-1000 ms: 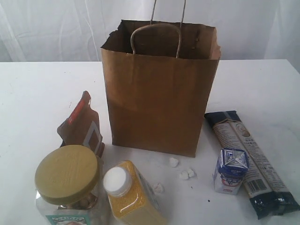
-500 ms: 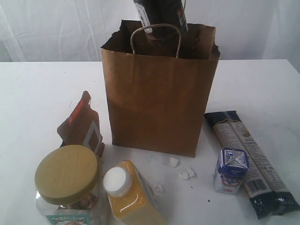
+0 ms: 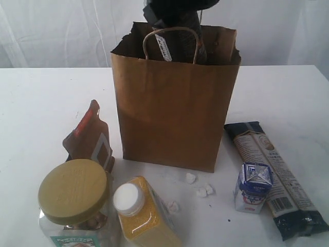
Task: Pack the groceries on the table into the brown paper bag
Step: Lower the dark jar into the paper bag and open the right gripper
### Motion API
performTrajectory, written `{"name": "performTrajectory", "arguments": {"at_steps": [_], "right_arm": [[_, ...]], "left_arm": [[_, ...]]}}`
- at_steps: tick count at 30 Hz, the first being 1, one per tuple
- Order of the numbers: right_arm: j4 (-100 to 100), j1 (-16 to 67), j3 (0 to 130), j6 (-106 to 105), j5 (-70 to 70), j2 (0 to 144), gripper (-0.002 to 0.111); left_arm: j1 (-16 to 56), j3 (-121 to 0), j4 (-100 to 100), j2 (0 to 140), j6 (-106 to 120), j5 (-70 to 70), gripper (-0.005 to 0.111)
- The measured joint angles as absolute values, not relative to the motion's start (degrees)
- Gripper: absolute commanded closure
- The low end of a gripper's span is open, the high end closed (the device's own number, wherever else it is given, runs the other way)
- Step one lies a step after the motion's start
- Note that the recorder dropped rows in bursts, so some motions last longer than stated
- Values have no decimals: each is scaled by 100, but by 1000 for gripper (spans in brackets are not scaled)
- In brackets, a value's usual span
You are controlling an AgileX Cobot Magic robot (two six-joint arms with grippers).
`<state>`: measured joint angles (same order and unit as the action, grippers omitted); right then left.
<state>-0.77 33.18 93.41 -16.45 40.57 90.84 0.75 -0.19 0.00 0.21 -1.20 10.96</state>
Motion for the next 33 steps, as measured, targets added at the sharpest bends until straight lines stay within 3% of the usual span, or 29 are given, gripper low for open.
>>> {"name": "performTrajectory", "arguments": {"at_steps": [9,12,15,33], "right_arm": [[157,3318,9341,-1049,4597,9407,79],[169,3318,9341,-1049,4597,9490,57],[181,3318,9341,-1047,4597,9579,48],[160,3318,9341,-1047,4586,9623,47]], "left_arm": [[75,-19,0,21,-120,1096,107],[75,-19,0,21,-120,1096,107],[75,-19,0,21,-120,1096,107],[75,-19,0,21,-120,1096,107]]}}
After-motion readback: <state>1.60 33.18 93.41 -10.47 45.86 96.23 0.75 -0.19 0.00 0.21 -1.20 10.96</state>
